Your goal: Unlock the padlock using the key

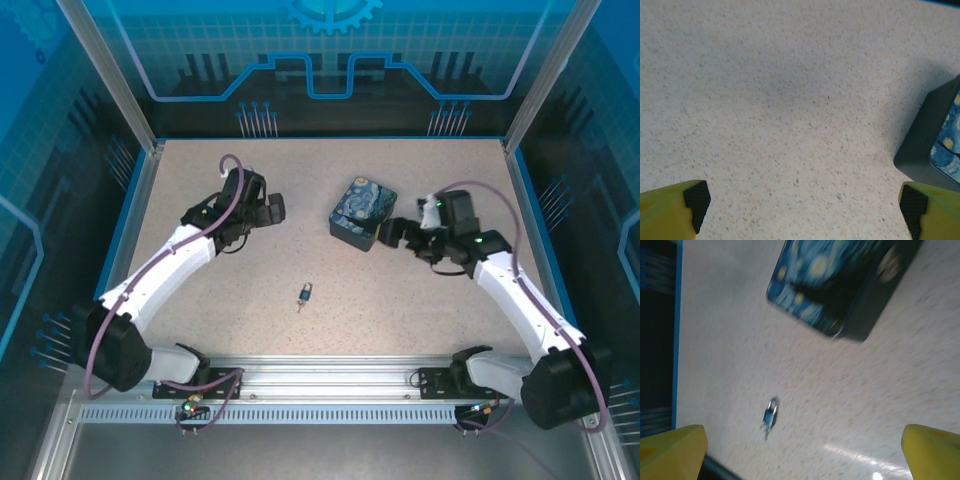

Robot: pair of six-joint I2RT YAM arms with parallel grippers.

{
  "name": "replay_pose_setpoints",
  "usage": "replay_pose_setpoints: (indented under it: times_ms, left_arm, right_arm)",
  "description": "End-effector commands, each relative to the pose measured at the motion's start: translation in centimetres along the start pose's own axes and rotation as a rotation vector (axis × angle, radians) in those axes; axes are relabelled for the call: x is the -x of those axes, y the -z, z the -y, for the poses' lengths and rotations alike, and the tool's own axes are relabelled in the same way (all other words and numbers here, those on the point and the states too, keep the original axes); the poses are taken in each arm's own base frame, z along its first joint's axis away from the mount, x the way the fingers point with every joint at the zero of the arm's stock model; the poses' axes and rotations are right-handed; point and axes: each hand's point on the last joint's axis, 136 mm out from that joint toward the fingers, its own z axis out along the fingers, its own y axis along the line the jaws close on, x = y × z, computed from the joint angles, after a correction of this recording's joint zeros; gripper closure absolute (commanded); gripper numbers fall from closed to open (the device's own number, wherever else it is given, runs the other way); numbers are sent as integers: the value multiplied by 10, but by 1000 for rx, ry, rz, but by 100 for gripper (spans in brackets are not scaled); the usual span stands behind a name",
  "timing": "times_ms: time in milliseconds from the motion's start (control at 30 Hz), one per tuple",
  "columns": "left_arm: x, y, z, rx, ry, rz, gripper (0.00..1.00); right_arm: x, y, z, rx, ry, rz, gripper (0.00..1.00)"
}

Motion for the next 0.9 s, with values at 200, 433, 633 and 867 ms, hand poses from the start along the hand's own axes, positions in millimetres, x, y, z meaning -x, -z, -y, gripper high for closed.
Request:
replay_pose_setpoints:
  times_ms: [200, 433, 633, 867]
  left_arm:
    - [20, 5, -40, 114, -111, 336, 1]
    - [-1, -21, -87, 196, -155, 410, 1]
    - [-16, -57, -106, 233, -157, 436, 1]
    - [-23, -83, -111, 152, -192, 464, 1]
  right_arm:
    - [74, 43, 93, -341, -27, 354, 0]
    - [94, 43, 151, -621, 88, 559, 0]
    - [100, 23, 176, -694, 183, 612, 0]
    - [96, -4, 177, -581, 322, 710, 0]
